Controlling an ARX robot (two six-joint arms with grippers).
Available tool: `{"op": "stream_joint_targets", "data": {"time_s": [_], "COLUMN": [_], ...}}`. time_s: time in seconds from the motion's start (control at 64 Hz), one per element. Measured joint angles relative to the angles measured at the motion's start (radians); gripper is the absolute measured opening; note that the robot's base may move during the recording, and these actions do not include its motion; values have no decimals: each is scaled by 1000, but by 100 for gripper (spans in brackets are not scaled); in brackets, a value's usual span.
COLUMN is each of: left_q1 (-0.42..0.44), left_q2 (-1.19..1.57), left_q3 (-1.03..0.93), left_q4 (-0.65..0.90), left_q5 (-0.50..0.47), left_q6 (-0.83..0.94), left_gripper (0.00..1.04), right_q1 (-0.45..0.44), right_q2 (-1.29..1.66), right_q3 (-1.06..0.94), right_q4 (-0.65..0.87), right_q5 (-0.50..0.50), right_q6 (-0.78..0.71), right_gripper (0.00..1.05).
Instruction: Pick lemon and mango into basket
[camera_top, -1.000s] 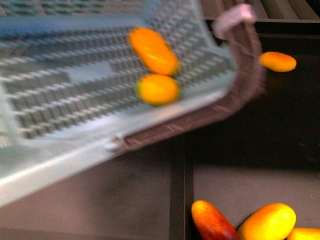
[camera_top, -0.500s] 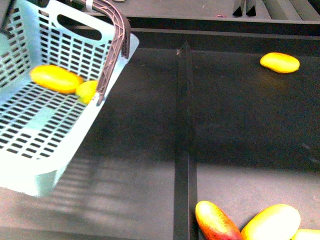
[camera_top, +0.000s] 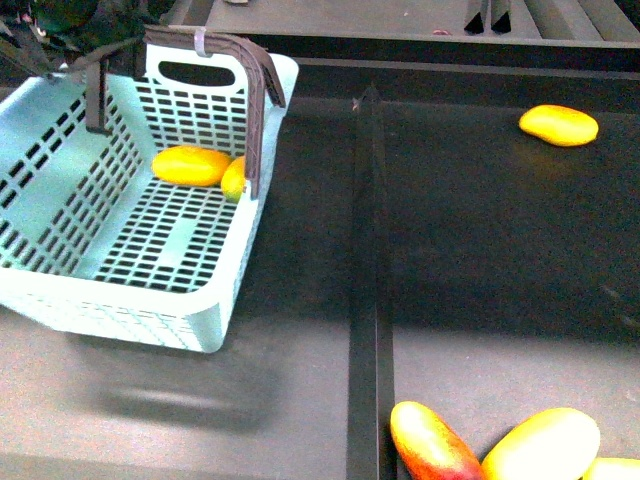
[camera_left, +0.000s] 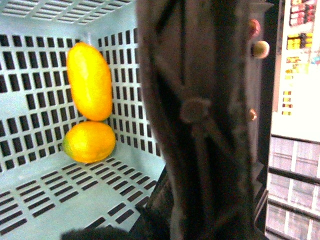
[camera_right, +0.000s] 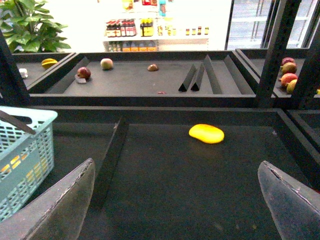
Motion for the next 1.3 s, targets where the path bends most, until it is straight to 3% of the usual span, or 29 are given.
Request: {"op": "stream_joint_targets", "data": {"time_s": [0.25, 0.328, 0.484, 0.609, 0.641, 0.719, 0.781, 0.844, 0.938, 1.0, 1.141, 1.297], "left_q1": [3, 3, -5, -27, -37, -77, -74, -52, -4, 28, 71, 115], "left_q2": [-39, -56, -116, -338, -385, -483, -546, -587, -676, -747, -854, -995], "left_q3": [-76, -111, -163, -252, -265, -298, -472, -658, -807, -872, -995, -1087], "left_q4": [27, 26, 4, -172, -232, -336, 71, 469, 724, 748, 742, 697], "left_q5": [49, 35, -18, -174, -206, -247, -80, -2, 27, 51, 101, 145], "left_q6": [18, 27, 45, 72, 80, 116, 440, 861, 1262, 1419, 1519, 1540], "left_gripper": [7, 29, 59, 95, 100, 97, 83, 69, 50, 35, 5, 4], "right_q1": [0, 0, 0, 0, 0, 0, 0, 0, 0, 0, 0, 0], "right_q2": [0, -1, 0, 0, 0, 0, 0, 0, 0, -1, -1, -1], "right_q3": [0, 0, 0, 0, 0, 0, 0, 0, 0, 0, 0, 0], "right_q4": [0, 0, 0, 0, 0, 0, 0, 0, 0, 0, 0, 0], "right_q5": [0, 0, 0, 0, 0, 0, 0, 2, 2, 1, 0, 0], "right_q6": [0, 0, 0, 0, 0, 0, 0, 0, 0, 0, 0, 0], "right_gripper": [96, 96, 96, 96, 96, 96, 96, 96, 96, 96, 96, 96]}}
